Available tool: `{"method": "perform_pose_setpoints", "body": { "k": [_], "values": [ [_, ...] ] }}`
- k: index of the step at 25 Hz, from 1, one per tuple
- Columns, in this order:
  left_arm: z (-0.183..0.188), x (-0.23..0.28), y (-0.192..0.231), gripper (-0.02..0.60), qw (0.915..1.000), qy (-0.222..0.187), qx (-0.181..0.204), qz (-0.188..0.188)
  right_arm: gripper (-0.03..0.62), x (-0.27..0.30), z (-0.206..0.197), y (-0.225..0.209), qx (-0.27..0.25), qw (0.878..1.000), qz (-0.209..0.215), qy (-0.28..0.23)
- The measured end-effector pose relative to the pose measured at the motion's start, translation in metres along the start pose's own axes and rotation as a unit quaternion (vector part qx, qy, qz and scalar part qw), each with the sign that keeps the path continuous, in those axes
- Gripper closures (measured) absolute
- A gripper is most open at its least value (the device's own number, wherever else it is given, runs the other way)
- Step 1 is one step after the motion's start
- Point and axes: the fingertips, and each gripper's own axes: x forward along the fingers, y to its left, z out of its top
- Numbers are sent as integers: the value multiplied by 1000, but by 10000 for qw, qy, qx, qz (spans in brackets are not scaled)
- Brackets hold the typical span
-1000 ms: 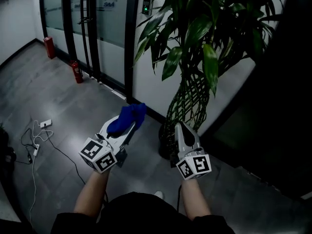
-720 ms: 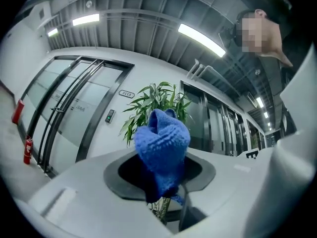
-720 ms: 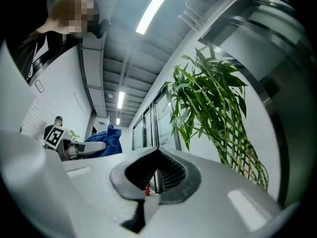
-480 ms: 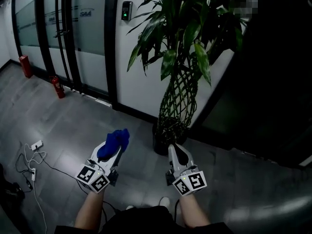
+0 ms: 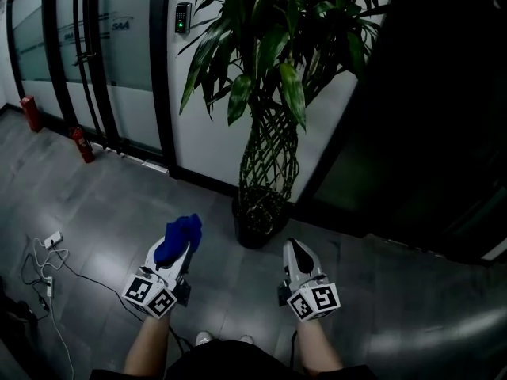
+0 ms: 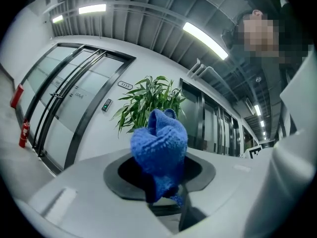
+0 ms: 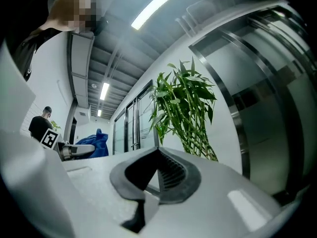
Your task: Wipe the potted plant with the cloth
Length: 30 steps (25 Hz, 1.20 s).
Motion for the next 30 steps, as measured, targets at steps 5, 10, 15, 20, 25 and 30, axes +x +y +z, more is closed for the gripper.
{"method": "perform_pose_setpoints", "body": {
  "k": [5,10,15,20,25,30],
  "values": [
    [-4,0,-8,428,9999,55,134,-56,591,-16,-2,-16,-86,9999,-76,53],
    [1,-3,-6,426,10000,29,-22,93,591,-25,-8,-21,-103,9996,-56,248],
    [1,-10,-11,426,9999,-15,-7,160,591,-17,-17,-6,-78,9994,134,301],
    [-6,-25,-13,426,9993,14,-91,370,591,1,-15,16,94,9990,356,237],
    [-6,-39,-11,428,9991,41,-54,427,591,3,-15,24,118,9987,440,214],
    [1,-47,-5,428,9988,-35,51,492,591,3,-16,28,94,9989,437,135]
  ]
}}
